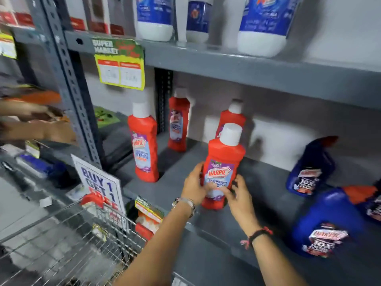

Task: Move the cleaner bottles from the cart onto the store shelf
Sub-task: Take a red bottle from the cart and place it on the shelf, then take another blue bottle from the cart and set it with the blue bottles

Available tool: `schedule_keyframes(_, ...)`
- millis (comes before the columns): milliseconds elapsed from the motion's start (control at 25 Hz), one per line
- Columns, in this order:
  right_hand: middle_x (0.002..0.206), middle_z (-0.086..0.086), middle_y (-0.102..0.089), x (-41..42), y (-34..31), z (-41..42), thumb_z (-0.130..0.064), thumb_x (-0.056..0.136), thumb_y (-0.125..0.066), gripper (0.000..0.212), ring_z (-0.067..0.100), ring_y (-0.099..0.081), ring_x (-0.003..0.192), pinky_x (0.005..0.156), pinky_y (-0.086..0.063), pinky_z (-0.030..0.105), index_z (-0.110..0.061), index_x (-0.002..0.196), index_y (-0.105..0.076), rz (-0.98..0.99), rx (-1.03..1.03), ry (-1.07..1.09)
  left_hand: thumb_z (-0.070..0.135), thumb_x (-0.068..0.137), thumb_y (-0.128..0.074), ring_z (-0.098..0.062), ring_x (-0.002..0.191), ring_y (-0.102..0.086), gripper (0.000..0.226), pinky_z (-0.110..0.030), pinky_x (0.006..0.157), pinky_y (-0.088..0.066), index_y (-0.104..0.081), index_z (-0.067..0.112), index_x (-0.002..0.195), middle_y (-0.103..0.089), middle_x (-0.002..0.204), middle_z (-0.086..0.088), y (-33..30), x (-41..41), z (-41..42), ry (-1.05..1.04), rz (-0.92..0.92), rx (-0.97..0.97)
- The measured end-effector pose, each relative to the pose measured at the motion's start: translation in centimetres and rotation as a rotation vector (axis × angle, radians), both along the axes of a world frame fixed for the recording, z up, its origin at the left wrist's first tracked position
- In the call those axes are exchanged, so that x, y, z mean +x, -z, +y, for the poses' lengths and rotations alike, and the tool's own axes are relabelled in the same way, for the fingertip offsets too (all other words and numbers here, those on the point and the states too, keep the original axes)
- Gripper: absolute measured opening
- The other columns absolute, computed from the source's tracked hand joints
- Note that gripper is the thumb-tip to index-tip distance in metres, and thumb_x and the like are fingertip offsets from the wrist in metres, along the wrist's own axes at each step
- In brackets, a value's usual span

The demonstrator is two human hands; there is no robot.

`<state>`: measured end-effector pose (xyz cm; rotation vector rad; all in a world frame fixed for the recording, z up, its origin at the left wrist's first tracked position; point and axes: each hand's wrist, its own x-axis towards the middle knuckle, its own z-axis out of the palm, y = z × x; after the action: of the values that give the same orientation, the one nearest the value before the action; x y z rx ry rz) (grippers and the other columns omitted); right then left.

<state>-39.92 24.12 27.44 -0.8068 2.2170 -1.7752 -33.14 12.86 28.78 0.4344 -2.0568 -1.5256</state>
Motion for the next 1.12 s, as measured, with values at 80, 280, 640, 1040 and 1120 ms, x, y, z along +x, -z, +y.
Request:
schedule_keyframes(80,0.113,0.011,-0.056,0.0,-0.3,0.1,0.004,0.083,-0.054,0.039,0.023,-0.055,0.102,0.087,-0.042,0.034,-0.005,0.119,-0.041,-0.031,-0.019,-0.013,-0.001,0.072,-0.066,-0.016,0.094,-0.054,0.049,-0.008,0.076,-0.045,-0.045,0.009,0.115,-0.058,0.106,-0.004,-0.1,-0.1,0.6,-0.03,0.004,0.014)
schedule_keyframes(280,0.13,0.015,-0.043,5.6,2.3,0.5,-0.001,0.085,-0.053,0.042,0.014,-0.045,0.113,0.092,-0.045,0.022,-0.012,0.123,-0.038,-0.183,-0.231,0.236,0.008,0.076,-0.065,-0.02,0.118,-0.047,0.051,-0.035,0.102,-0.037,-0.044,0.01,0.122,-0.052,0.128,-0.009,2.5,4.5,-0.3,-0.185,-0.015,-0.032)
schedule_keyframes(640,0.145,0.01,-0.036,23.9,12.8,-16.2,-0.017,0.093,-0.044,0.04,0.023,-0.033,0.133,0.11,-0.032,0.037,-0.012,0.131,-0.036,0.178,0.486,-0.701,0.003,0.079,-0.06,-0.038,0.12,-0.046,0.043,-0.047,0.102,-0.037,-0.048,0.004,0.119,-0.053,0.127,-0.023,17.7,33.2,-9.4,-0.857,-0.55,0.04)
schedule_keyframes(1040,0.145,0.011,-0.035,38.7,33.6,-24.3,-0.01,0.091,-0.046,0.045,0.027,-0.043,0.126,0.1,-0.038,0.033,-0.013,0.134,-0.031,0.017,1.169,-1.24,0.007,0.081,-0.056,-0.042,0.099,-0.058,0.035,-0.044,0.085,-0.049,-0.046,0.001,0.114,-0.06,0.11,-0.028,37.3,46.5,-8.4,-1.162,-0.769,0.896)
schedule_keyframes(1120,0.14,0.016,-0.042,39.4,35.8,-24.2,-0.013,0.089,-0.051,0.045,0.029,-0.046,0.122,0.101,-0.04,0.037,-0.008,0.13,-0.035,-0.024,1.239,-1.257,0.004,0.076,-0.057,-0.042,0.099,-0.055,0.038,-0.047,0.088,-0.046,-0.046,0.0,0.113,-0.056,0.11,-0.029,38.7,46.3,-8.9,-1.183,-0.775,0.955)
